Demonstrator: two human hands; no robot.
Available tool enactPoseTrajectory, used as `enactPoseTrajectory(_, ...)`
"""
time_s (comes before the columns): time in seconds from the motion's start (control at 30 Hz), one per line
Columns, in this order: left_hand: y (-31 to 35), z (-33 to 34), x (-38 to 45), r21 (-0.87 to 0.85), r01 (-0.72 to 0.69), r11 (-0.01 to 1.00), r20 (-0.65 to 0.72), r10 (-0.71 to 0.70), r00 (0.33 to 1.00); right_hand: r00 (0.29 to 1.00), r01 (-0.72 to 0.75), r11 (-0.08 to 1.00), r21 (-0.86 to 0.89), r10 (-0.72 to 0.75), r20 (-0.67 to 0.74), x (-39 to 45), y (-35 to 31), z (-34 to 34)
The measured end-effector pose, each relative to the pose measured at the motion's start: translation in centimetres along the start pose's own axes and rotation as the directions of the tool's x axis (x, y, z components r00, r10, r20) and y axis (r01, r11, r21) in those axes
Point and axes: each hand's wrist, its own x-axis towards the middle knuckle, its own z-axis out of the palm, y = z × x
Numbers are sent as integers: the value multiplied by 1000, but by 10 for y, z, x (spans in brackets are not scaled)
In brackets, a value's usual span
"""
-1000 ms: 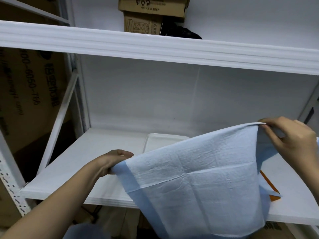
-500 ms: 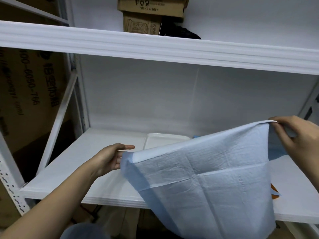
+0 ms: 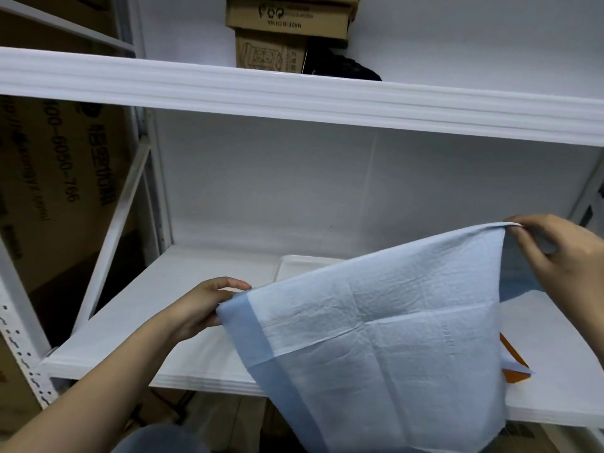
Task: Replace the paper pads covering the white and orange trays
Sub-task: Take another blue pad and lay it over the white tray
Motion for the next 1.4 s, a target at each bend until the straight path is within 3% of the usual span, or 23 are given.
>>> enactPoseTrajectory(0.17,-2,-2,-8,-75,-158,985,106,165,981,998,-62,997,40,63,-28,9,3,2)
enactPoseTrajectory(0.27,-2,-4,-5,193,-342,920,5,348,937,994,-96,992,84,100,-37,21,2,4)
enactPoseTrajectory(0.4,3,2,0,487,-501,716,-178,643,745,987,-161,977,142,163,-2,40,-6,12)
enactPoseTrajectory(0.47,12,8,0,464,-539,703,-251,688,681,975,-220,959,181,219,25,48,-7,15)
enactPoseTrajectory(0.57,23,8,-1,117,-585,803,-304,590,748,951,-308,926,220,294,95,57,-4,21)
enactPoseTrajectory(0.63,31,5,-2,-115,-577,808,-262,536,803,941,-334,908,252,308,138,66,0,22)
enactPoseTrajectory(0.73,37,-1,-4,-273,-540,796,-191,505,842,940,-335,893,301,296,169,79,0,22)
enactPoseTrajectory(0.93,37,-10,-5,-89,-551,830,-263,514,816,936,-330,902,277,274,222,91,0,26)
enactPoseTrajectory(1.07,36,-13,-7,-95,-575,812,-334,519,787,936,-329,910,252,279,214,90,-1,25)
enactPoseTrajectory(1.2,38,-10,-10,-227,-555,800,-278,493,824,928,-346,908,235,296,225,88,-3,27)
enactPoseTrajectory(1.27,39,-9,-9,-215,-564,797,-281,503,817,926,-358,903,238,310,216,87,-3,27)
enactPoseTrajectory(1.33,39,-9,-9,-96,-577,811,-285,533,797,921,-372,896,242,326,211,87,-2,27)
enactPoseTrajectory(1.4,38,-8,-8,219,-582,783,-262,622,738,917,-381,894,235,333,221,87,-1,28)
